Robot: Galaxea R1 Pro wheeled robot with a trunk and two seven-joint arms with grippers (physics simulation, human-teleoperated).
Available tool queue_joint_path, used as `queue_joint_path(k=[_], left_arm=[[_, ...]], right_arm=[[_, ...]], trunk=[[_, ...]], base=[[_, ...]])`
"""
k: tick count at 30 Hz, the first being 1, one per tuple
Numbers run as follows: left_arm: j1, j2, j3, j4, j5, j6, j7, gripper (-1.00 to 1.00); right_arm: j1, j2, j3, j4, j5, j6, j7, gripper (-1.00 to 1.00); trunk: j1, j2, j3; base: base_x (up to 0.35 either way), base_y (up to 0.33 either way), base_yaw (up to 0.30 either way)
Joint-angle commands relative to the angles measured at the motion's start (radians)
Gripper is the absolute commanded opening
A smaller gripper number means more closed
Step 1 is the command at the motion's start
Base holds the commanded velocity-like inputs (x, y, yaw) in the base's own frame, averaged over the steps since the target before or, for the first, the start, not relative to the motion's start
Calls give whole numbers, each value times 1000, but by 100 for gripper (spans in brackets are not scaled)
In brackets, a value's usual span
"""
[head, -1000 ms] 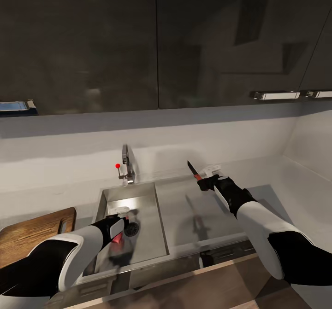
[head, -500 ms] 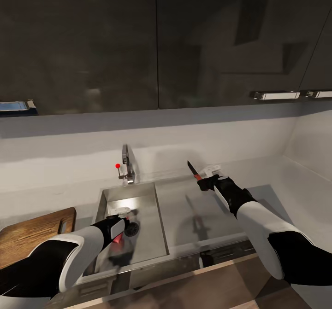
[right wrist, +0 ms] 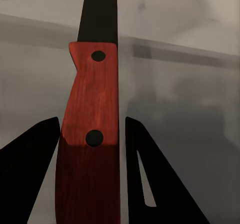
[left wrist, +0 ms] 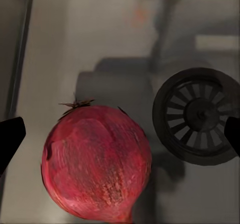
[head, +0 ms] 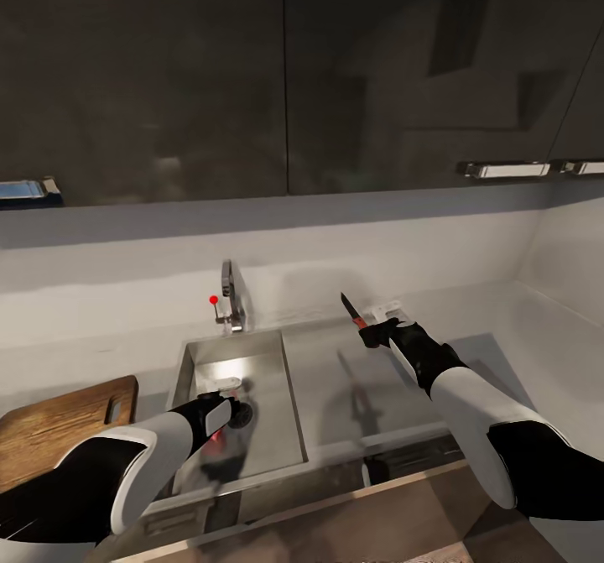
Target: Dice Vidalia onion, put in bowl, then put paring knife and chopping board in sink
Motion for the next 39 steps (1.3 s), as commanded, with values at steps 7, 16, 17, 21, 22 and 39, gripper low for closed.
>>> queue_joint_path(k=[7, 16, 17, 21, 22, 39], left_arm=[[-2, -2, -9, 1, 7, 3, 2, 100], [-2, 1, -8, 1, 7, 3, 4, 100], [-2, 2, -8, 1, 7, 3, 4, 100], [-2, 3, -7, 1, 7, 3, 5, 100], [-2, 3, -7, 1, 7, 3, 5, 100], [-2, 4, -7, 1, 7, 3, 7, 100]], right_arm=[[-1, 0, 1, -2, 11, 5, 4, -100], [-1, 0, 1, -2, 11, 5, 4, -100], [-1, 0, 1, -2, 11, 5, 4, -100], [-1, 0, 1, -2, 11, 5, 4, -100], [-1, 0, 1, -2, 11, 5, 4, -100], [-1, 0, 1, -2, 10, 5, 4, -100]], trunk=[[1, -2, -11], [1, -2, -23], [1, -2, -24], [1, -2, -30], [1, -2, -31], [1, -2, -54]], base=[[0, 0, 0], [0, 0, 0], [0, 0, 0], [0, 0, 0], [0, 0, 0], [0, 0, 0]])
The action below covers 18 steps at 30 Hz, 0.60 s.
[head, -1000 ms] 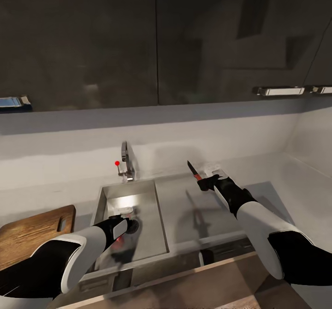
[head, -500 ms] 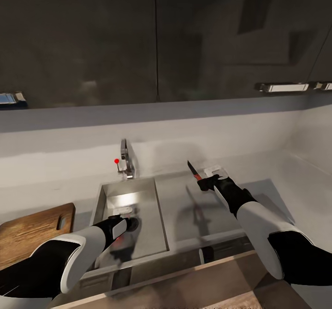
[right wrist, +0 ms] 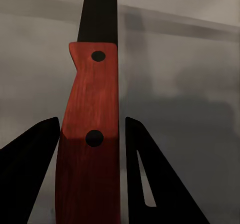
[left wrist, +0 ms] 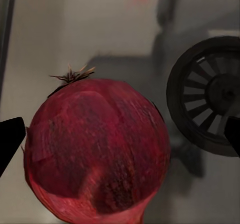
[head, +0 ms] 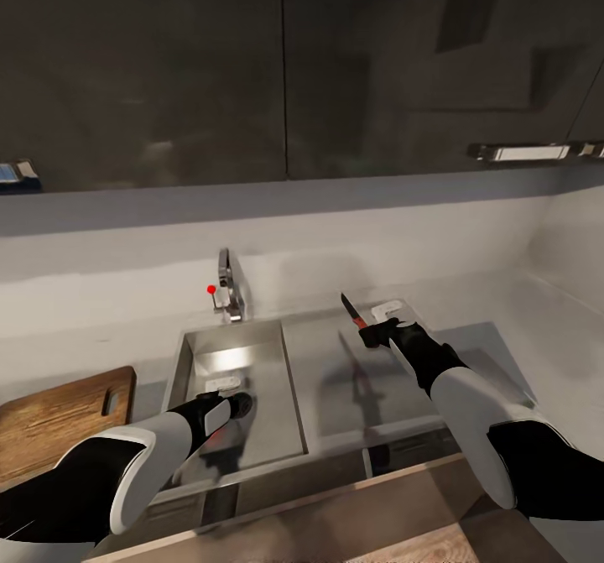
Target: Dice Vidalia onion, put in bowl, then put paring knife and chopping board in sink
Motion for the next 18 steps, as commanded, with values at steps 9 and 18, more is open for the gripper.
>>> queue_joint_path(k=[9, 18], left_arm=[[-2, 0, -9, 1, 7, 3, 4, 100], [-2, 0, -9, 1, 7, 3, 5, -100]], right_arm=[[-1, 0, 1, -2, 11, 5, 4, -100], [-1, 1, 1, -2, 11, 5, 4, -100]], trunk=[[1, -2, -5], [1, -2, -5]], base=[[0, 0, 0], [0, 0, 0]])
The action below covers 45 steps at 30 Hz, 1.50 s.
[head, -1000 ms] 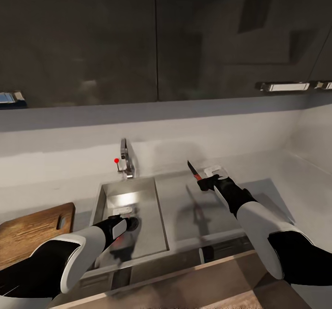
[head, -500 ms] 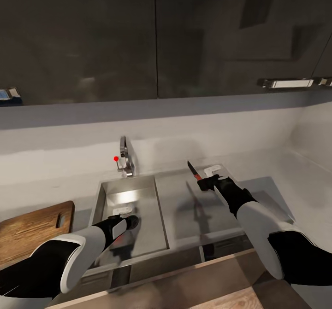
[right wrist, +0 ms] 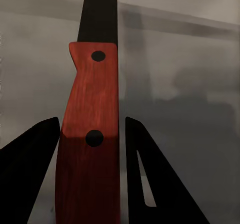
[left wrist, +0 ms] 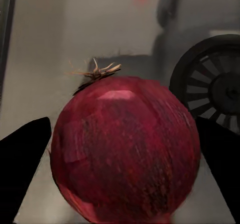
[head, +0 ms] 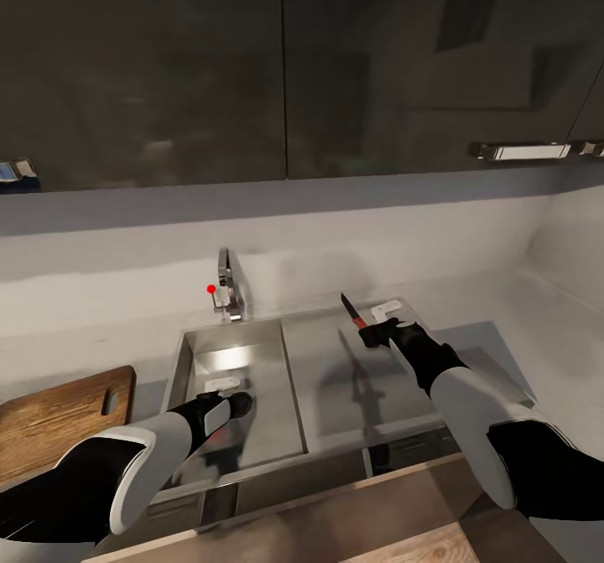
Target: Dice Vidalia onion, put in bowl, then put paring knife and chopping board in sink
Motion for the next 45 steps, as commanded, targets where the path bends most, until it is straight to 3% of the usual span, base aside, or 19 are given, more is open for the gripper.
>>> queue_joint_path(k=[1, 21, 29, 33, 35, 45], left_arm=[[-2, -1, -8, 1, 6, 3, 2, -100], [-2, -3, -8, -35, 4, 5, 1, -100], [-2, -5, -6, -174, 4, 36, 3, -100], [-2, -4, -9, -271, 3, 116, 4, -100], [-2, -1, -11, -366, 1, 204, 4, -100], [-2, 4, -11, -516, 0, 274, 4, -100]], right_arm=[[-1, 0, 1, -2, 11, 5, 4, -100], [-1, 4, 2, -2, 11, 5, 4, -100], [-1, 5, 2, -1, 11, 5, 4, -100], [-1, 5, 2, 0, 11, 5, 4, -100], [-1, 6, 2, 1, 11, 5, 4, -100], [-1, 7, 2, 4, 11, 4, 4, -100]], trunk=[[1, -2, -2], [1, -2, -2], [1, -2, -2], [1, -2, -2], [1, -2, -2], [1, -2, -2]], base=[[0, 0, 0], [0, 0, 0], [0, 0, 0], [0, 0, 0], [0, 0, 0], [0, 0, 0]])
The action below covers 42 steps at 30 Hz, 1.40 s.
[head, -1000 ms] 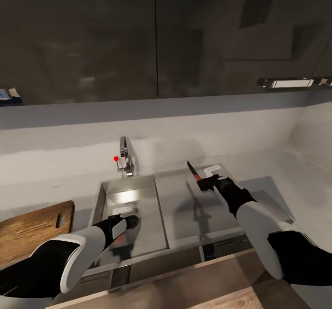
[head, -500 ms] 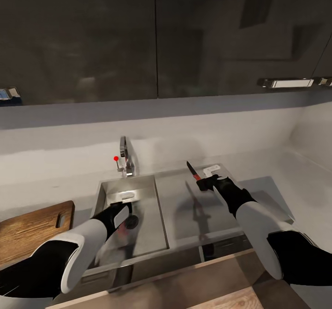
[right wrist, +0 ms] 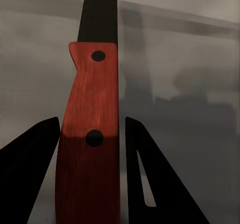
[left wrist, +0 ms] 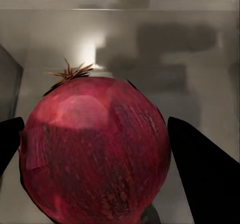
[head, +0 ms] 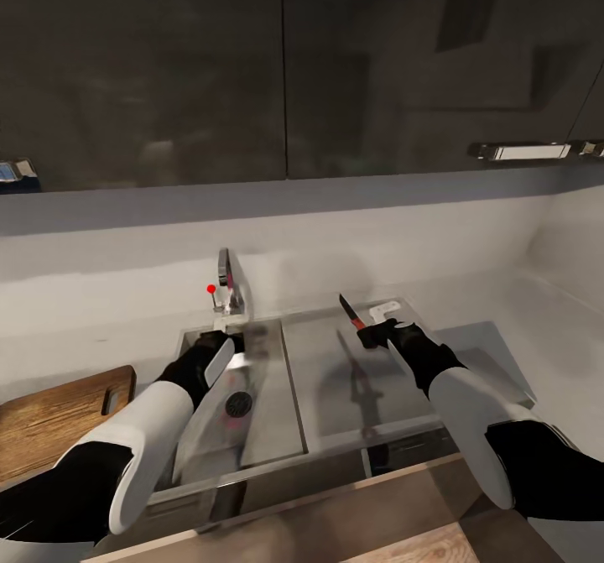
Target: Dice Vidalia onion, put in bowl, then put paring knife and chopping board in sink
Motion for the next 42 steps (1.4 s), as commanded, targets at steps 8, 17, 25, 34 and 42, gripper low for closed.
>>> queue_joint_path(k=[8, 17, 25, 34, 42], left_arm=[[-1, 2, -8, -39, 11, 27, 9, -100], [-1, 4, -8, -65, 11, 27, 9, -100], [-1, 4, -8, -67, 11, 28, 9, -100], [-1, 4, -8, -67, 11, 29, 9, -100], [-1, 4, -8, -68, 11, 29, 9, -100]], right_arm=[[-1, 1, 2, 4, 9, 1, 5, -100], [-1, 3, 2, 7, 9, 0, 6, -100], [-1, 2, 2, 7, 9, -1, 6, -100], [-1, 1, 2, 7, 10, -1, 6, -100], [-1, 2, 2, 7, 9, -1, 6, -100]], trunk=[[1, -2, 5], [1, -2, 19], [1, -2, 32], [1, -2, 46], [1, -2, 59]], base=[[0, 0, 0], [0, 88, 0], [0, 223, 0], [-58, 135, 0], [-274, 18, 0]])
